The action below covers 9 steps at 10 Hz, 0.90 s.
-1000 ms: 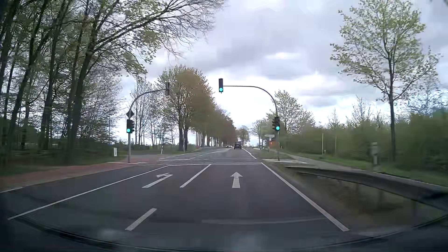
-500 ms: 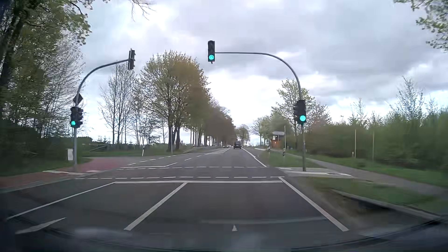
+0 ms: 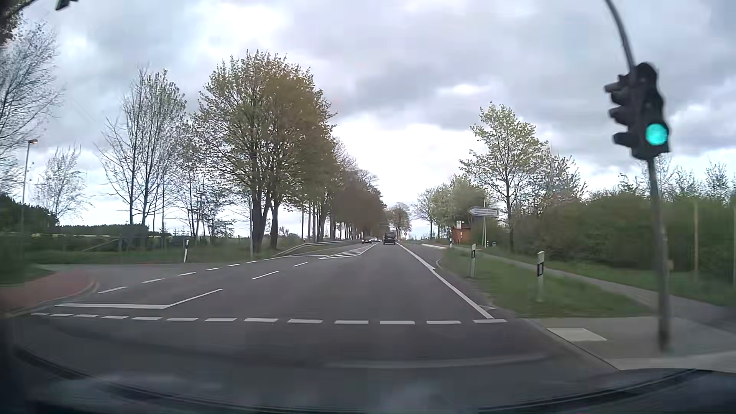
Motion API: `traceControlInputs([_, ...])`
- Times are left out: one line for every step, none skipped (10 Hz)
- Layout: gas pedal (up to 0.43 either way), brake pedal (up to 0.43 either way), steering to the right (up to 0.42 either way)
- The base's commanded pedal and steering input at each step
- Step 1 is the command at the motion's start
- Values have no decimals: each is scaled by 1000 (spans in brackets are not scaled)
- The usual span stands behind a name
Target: Follow the waypoints while adhering to traffic rules and regulations
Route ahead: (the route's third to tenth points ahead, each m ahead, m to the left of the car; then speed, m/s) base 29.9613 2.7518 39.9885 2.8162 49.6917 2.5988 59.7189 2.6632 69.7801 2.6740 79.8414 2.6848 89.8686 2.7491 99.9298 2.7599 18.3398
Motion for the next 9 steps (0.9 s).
traceControlInputs([177, 6, -3])
traceControlInputs([177, 6, -3])
traceControlInputs([177, 0, -3])
traceControlInputs([177, 0, -3])
traceControlInputs([177, 0, -3])
traceControlInputs([177, 0, -3])
traceControlInputs([177, 0, -3])
traceControlInputs([177, 0, -3])
traceControlInputs([177, 0, -2])
